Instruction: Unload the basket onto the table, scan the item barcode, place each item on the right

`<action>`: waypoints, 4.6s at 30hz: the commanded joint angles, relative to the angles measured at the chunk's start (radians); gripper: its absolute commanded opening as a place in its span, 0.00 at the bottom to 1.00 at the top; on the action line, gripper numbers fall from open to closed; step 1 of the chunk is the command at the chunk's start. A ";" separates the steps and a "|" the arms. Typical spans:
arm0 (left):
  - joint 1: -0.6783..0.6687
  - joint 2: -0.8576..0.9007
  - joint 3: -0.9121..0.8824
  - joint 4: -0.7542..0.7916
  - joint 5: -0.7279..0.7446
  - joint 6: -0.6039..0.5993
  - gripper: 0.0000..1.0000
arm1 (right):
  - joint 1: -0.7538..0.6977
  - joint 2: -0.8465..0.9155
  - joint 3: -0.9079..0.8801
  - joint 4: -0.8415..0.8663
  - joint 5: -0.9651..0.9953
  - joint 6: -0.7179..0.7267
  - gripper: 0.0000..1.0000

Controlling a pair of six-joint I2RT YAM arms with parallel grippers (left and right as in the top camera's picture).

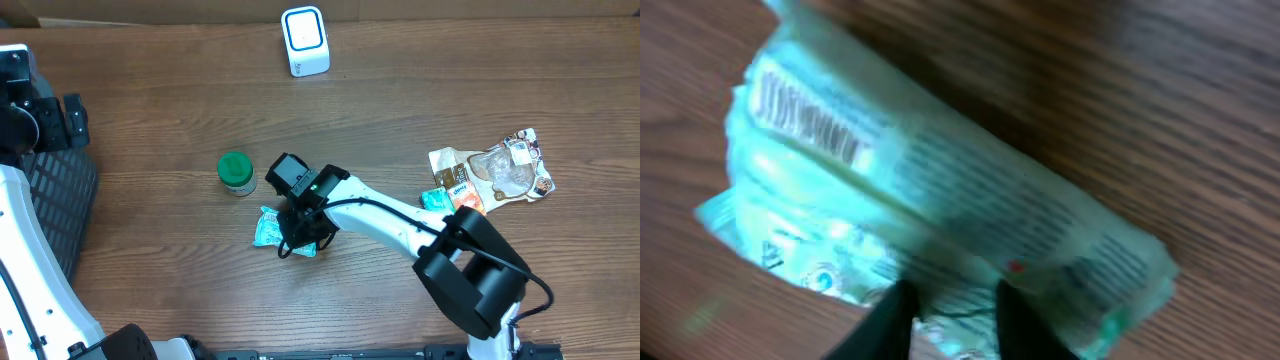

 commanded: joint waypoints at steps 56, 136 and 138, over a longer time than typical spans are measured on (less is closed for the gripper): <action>-0.002 0.005 0.004 0.003 0.000 0.022 1.00 | -0.215 0.094 0.207 -0.062 0.058 0.091 0.48; -0.002 0.005 0.004 0.003 0.000 0.022 1.00 | -0.490 -0.042 -0.306 0.257 -0.478 -0.048 0.55; -0.002 0.005 0.004 0.003 0.000 0.022 1.00 | -0.490 -0.042 -0.333 0.320 -0.474 -0.027 0.54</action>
